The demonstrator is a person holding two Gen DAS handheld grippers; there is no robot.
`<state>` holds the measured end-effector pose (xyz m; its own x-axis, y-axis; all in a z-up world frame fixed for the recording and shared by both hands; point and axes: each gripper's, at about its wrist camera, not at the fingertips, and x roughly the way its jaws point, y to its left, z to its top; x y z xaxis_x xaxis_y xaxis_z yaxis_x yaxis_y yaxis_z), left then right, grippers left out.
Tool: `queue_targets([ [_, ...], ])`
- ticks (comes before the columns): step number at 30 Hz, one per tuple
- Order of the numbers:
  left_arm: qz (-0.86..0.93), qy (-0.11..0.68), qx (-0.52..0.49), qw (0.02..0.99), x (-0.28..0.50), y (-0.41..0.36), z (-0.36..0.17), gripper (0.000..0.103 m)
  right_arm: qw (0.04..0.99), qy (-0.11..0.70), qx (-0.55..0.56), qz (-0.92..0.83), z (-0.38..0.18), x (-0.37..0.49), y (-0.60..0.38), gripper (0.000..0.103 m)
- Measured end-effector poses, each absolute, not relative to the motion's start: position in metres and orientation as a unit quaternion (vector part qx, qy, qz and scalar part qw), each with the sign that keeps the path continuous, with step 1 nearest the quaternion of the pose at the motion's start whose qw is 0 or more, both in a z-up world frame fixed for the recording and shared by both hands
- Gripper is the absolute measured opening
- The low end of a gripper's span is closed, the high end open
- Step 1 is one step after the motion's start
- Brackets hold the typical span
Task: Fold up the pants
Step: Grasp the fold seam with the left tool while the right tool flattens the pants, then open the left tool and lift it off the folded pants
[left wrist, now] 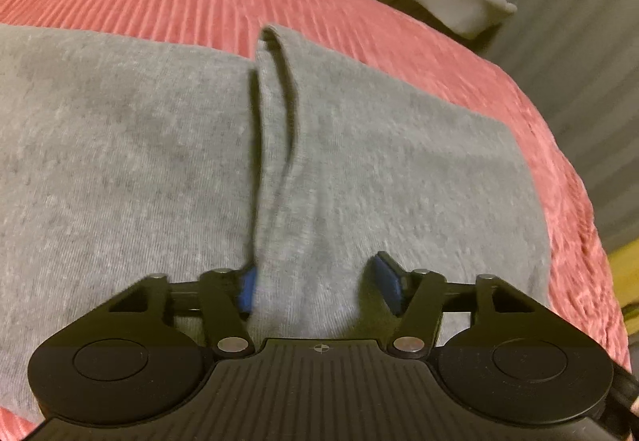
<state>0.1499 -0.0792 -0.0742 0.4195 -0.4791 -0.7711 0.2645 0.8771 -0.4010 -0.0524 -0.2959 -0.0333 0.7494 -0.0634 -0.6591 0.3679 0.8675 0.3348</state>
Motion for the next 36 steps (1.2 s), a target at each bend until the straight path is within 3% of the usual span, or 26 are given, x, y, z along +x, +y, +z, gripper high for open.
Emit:
queue_targets([
  [1,-0.217,0.491,-0.113,0.836,0.15,-0.077,-0.074,0.035,0.908,0.331,0.229,-0.114,-0.033,-0.053,-0.295,0.024],
  [2,-0.217,0.493,-0.126,0.833,0.152,-0.074,-0.074,0.026,0.909,0.329,0.229,-0.111,-0.032,-0.053,-0.294,0.029],
  [4,-0.216,0.495,-0.146,0.829,0.153,-0.067,-0.072,0.018,0.91,0.327,0.229,-0.113,-0.031,-0.055,-0.293,0.031],
  [12,-0.215,0.411,-0.123,0.877,0.128,-0.05,-0.032,0.012,0.921,0.289,0.23,-0.123,-0.021,-0.067,-0.292,0.033],
  [18,-0.181,0.428,-0.098,0.88,0.129,-0.045,-0.06,0.013,0.918,0.309,0.218,-0.121,-0.026,-0.06,-0.292,0.033],
  [19,-0.176,0.43,-0.094,0.881,0.128,-0.046,-0.063,0.018,0.916,0.314,0.216,-0.121,-0.028,-0.059,-0.292,0.034],
  [21,-0.163,0.427,-0.09,0.885,0.125,-0.043,-0.059,0.036,0.915,0.318,0.217,-0.123,-0.03,-0.057,-0.293,0.034],
  [23,-0.137,0.423,-0.119,0.888,0.122,-0.027,-0.049,0.06,0.914,0.318,0.219,-0.123,-0.031,-0.057,-0.293,0.034],
  [25,-0.115,0.416,-0.162,0.887,0.118,-0.001,-0.042,0.067,0.914,0.319,0.22,-0.122,-0.032,-0.057,-0.294,0.035],
  [28,-0.063,0.403,-0.236,0.882,0.105,0.058,-0.035,0.07,0.914,0.319,0.218,-0.121,-0.033,-0.056,-0.293,0.036],
  [36,0.125,0.333,-0.376,0.856,0.056,0.215,-0.038,0.077,0.916,0.308,0.236,-0.1,-0.034,-0.059,-0.294,0.054],
])
